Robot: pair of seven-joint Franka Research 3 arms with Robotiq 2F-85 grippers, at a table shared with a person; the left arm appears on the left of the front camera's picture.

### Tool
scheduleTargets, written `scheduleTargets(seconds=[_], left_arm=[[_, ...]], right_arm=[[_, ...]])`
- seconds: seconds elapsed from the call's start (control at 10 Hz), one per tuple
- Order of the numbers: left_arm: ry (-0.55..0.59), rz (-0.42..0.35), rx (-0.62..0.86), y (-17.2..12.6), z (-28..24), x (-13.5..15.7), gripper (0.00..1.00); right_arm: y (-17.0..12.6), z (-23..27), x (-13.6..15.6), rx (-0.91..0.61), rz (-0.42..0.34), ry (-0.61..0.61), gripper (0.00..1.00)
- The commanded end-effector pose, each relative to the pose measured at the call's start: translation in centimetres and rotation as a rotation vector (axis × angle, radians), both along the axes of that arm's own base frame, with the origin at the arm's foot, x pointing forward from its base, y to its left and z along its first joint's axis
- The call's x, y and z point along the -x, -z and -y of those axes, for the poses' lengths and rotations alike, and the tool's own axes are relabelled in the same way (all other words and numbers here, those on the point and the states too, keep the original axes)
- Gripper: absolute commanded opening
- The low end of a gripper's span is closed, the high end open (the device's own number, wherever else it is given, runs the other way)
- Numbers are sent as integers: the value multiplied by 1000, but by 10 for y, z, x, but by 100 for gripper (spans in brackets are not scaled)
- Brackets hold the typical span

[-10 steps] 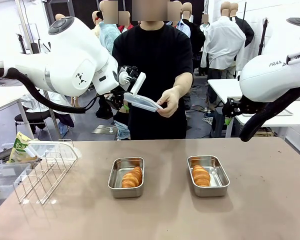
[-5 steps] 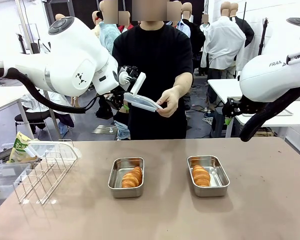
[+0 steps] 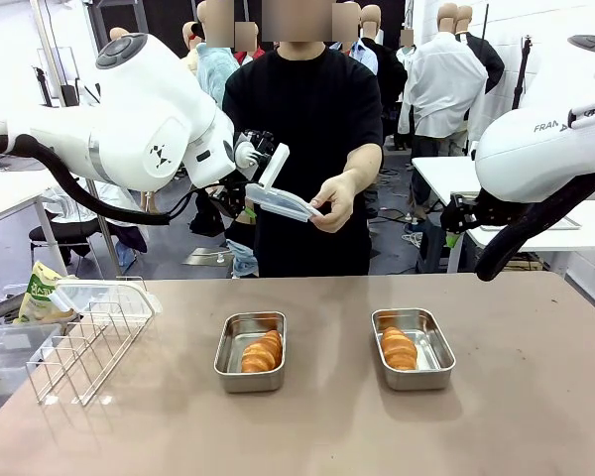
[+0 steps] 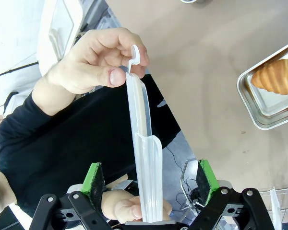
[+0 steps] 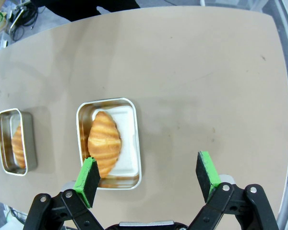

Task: Place the bread in airtight containers.
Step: Pick up one Airtight Container lid and hand it to the human.

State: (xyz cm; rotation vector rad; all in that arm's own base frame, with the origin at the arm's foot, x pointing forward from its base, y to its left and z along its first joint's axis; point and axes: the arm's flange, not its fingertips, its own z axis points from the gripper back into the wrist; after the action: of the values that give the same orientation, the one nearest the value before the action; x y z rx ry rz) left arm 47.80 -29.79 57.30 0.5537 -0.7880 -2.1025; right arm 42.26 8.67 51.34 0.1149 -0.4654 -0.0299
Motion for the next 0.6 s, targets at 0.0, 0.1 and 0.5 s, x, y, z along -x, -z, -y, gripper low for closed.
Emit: scheduleTargets(seconds=[0.0, 0.1, 0.5], left_arm=[[-1, 2, 0, -1, -1, 0, 100], [-1, 2, 0, -1, -1, 0, 100], [-1, 2, 0, -1, -1, 0, 100]], right_arm=[[1, 1, 0, 0, -2, 2, 100], [1, 1, 0, 0, -2, 2, 100], [1, 1, 0, 0, -2, 2, 100]])
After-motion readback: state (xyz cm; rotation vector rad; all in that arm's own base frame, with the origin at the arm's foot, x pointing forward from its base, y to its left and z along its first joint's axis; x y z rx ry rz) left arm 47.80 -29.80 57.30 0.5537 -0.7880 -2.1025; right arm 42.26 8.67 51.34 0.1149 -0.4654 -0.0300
